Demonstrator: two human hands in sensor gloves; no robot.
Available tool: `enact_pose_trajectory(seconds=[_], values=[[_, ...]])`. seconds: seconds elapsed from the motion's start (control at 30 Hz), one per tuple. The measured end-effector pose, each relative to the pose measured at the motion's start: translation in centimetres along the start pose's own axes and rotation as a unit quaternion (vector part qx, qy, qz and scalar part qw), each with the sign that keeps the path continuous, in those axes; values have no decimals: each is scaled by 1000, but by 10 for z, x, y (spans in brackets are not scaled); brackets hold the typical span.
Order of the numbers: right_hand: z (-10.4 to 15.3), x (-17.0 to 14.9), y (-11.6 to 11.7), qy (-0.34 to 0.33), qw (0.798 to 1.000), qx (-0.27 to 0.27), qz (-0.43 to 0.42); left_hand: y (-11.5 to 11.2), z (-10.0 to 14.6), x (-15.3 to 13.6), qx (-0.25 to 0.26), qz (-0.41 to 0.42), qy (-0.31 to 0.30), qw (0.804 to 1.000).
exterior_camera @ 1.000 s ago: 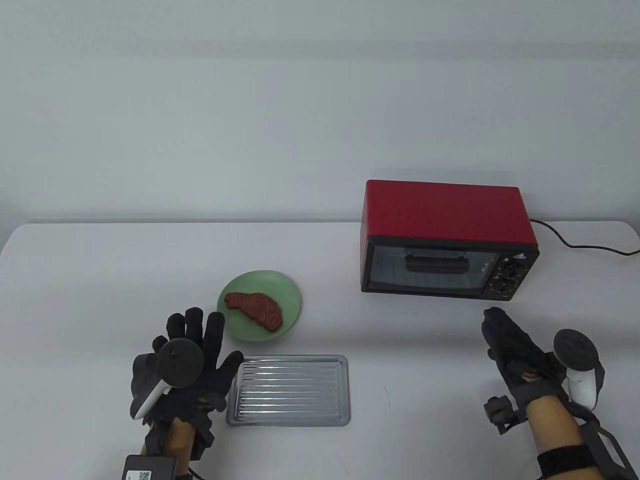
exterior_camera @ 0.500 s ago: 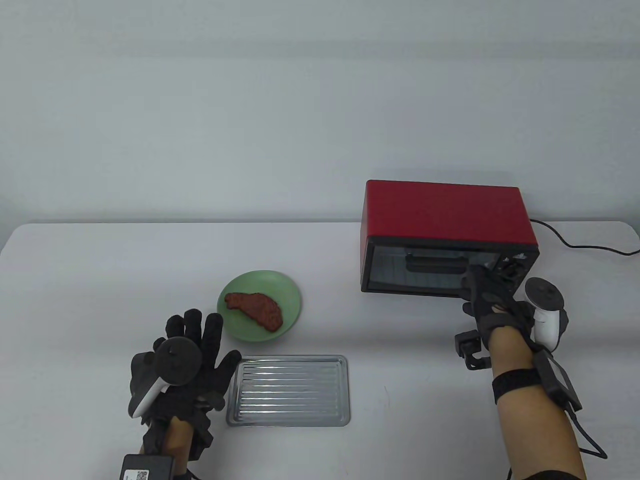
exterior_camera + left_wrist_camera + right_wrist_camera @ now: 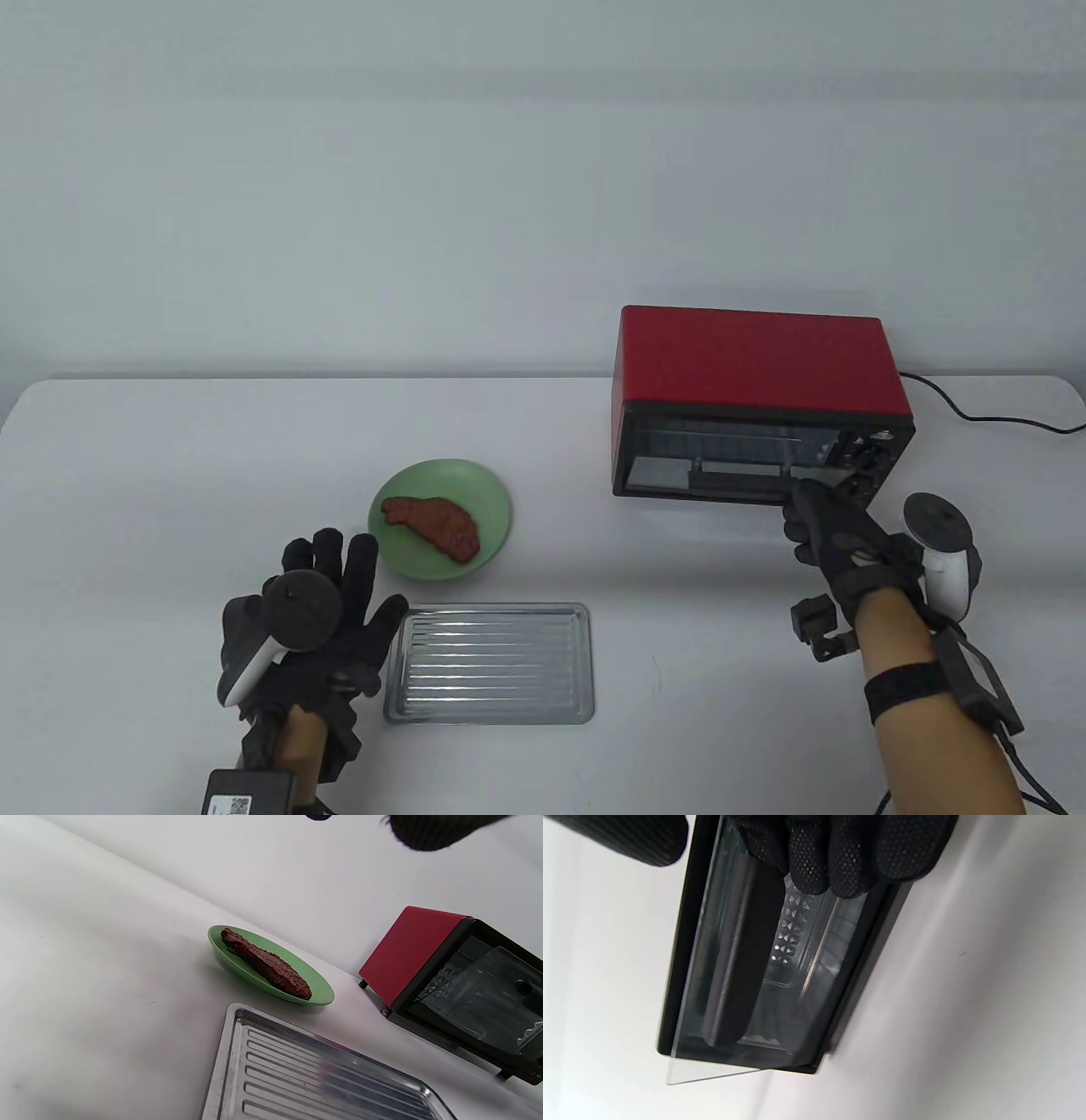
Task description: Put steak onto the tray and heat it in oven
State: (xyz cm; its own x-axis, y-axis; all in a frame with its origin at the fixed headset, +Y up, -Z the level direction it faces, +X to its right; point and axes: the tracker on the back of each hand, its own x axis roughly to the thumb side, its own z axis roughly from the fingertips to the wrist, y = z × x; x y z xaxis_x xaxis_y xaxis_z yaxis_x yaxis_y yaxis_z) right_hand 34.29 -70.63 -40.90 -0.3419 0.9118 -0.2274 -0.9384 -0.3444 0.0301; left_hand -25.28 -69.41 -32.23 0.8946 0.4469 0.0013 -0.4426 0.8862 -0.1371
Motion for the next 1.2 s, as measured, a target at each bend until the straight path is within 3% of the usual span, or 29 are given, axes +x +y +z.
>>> enact_pose_trajectory(seconds=[0.23, 0.63, 0.9, 1.2], values=[[26, -13, 11, -9, 994, 2, 106, -1, 0, 2, -9, -3, 1, 1000], [46, -43, 45, 9, 944, 41, 327, -4, 2, 5, -20, -9, -4, 1000], [37, -61, 55, 73, 934, 92, 338, -6, 4, 7, -27, -13, -7, 1000], [41, -37, 40, 72, 906, 123, 398, -5, -2, 10, -25, -17, -10, 999]])
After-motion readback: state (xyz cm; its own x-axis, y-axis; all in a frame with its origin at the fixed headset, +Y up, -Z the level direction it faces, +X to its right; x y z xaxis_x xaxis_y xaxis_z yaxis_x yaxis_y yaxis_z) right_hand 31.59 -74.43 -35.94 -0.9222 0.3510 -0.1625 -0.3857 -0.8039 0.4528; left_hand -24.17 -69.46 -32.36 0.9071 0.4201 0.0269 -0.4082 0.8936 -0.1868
